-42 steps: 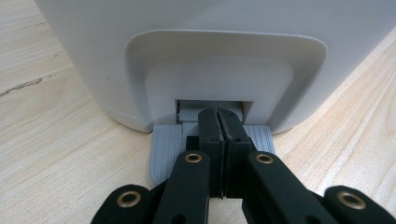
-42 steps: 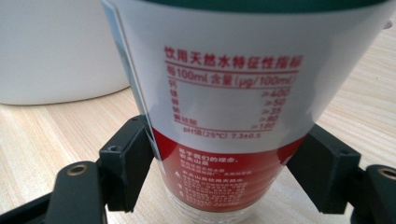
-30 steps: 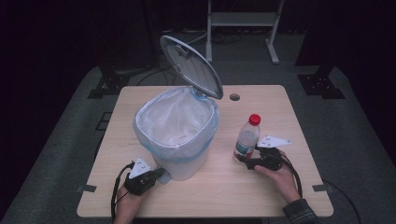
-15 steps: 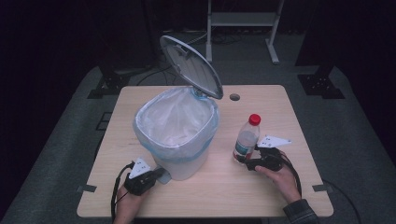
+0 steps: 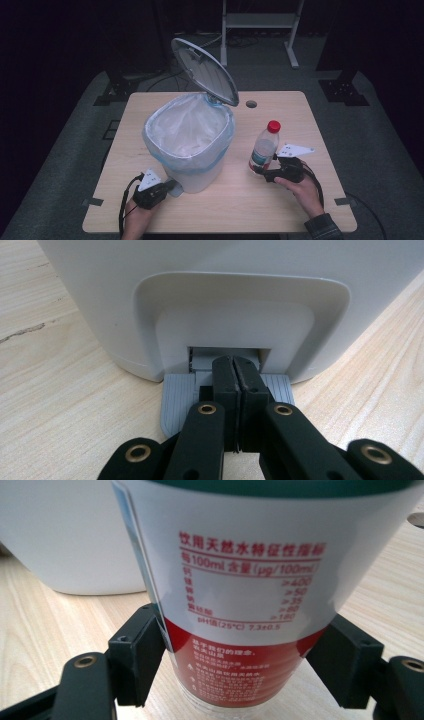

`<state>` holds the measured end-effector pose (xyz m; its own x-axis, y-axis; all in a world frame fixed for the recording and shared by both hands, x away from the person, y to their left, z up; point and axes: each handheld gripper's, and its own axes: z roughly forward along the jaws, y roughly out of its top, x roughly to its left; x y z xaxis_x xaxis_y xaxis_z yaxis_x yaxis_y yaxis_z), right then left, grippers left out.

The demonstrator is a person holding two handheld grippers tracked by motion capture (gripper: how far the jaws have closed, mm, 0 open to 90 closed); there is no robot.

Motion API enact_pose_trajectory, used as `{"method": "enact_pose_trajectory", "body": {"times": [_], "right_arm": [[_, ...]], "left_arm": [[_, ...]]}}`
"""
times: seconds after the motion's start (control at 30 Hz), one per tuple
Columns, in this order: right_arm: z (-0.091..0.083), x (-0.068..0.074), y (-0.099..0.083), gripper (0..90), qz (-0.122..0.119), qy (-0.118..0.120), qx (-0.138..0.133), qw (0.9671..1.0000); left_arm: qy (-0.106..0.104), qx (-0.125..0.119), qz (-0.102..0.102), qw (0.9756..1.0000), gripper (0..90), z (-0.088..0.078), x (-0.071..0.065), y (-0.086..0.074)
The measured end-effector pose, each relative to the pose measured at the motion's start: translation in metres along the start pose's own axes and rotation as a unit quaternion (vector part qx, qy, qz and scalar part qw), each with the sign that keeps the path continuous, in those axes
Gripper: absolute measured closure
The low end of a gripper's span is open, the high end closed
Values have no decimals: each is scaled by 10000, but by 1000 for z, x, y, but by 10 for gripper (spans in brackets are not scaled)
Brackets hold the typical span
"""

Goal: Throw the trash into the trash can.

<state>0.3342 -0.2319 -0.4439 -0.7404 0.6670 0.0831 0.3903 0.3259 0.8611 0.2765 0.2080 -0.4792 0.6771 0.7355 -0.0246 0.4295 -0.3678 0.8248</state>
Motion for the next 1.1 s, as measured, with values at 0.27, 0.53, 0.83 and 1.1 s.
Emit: {"method": "enact_pose_trajectory", "body": {"times": [0.27,0.53,0.83,1.1], "right_arm": [[-6,-1,3,262,33,76,-87,9999],[-12,1,9,262,45,176,-184,9997],[-23,2,20,262,72,263,-402,9988],[-28,2,27,262,28,278,-502,9983]], "left_arm": [[0,1,0,10000,890,0,0,0],[1,2,2,10000,890,0,0,0],[0,1,0,10000,890,0,0,0],[2,-1,4,10000,889,0,0,0]]}}
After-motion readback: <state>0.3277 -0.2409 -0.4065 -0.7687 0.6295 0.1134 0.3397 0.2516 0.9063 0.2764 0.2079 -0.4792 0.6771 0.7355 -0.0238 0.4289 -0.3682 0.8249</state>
